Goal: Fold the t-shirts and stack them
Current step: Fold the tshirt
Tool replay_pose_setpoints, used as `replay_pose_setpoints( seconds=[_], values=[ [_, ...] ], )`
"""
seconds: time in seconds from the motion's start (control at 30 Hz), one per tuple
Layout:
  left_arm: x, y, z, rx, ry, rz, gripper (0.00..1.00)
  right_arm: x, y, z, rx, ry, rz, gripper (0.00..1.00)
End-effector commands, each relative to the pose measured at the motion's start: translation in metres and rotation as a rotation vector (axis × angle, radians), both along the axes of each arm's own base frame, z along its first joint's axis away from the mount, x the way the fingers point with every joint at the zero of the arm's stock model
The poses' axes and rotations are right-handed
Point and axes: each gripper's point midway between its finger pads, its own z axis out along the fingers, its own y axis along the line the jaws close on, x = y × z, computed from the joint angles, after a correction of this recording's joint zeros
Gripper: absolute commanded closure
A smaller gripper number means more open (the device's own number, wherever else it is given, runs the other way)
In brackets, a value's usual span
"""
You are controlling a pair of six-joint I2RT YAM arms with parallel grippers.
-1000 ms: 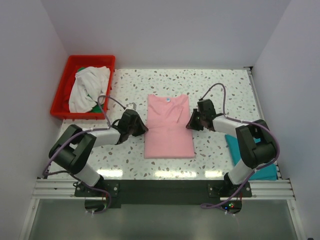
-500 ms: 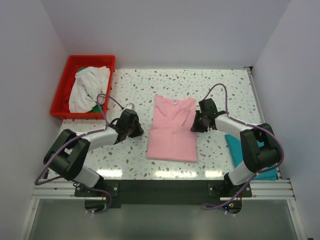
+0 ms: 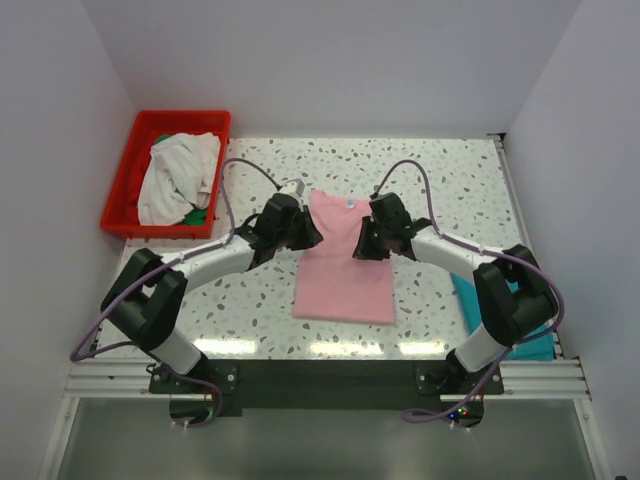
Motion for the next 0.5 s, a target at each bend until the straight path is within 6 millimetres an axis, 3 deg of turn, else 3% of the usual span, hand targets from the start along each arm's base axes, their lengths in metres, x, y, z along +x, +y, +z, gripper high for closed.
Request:
replay_pose_setpoints(
  seconds=[0.0, 0.07, 0.17, 0.27, 0.47],
  values=[
    [-0.002, -0.048, 0.002, -0.057, -0.021, -0.137, 0.77, 0.018, 0.025, 0.006, 0.078, -0.031, 0.001, 0.81],
    [0.000, -0.061, -0.001, -0.090, -0.027, -0.155, 0.77, 0.023, 0.030, 0.002, 0.095, -0.034, -0.003, 0.82],
    [0.001, -0.073, -0.031, -0.110, 0.018, -0.177, 0.77, 0.028, 0.040, -0.012, 0.119, -0.010, 0.001, 0.82],
    [0.002, -0.077, -0.050, -0.110, 0.051, -0.173, 0.79, 0.028, 0.038, -0.034, 0.094, 0.035, -0.014, 0.84],
    [-0.008, -0.049, -0.091, 0.022, 0.140, -0.073, 0.80, 0.012, 0.016, -0.060, 0.006, 0.083, -0.061, 0.85]
  ],
)
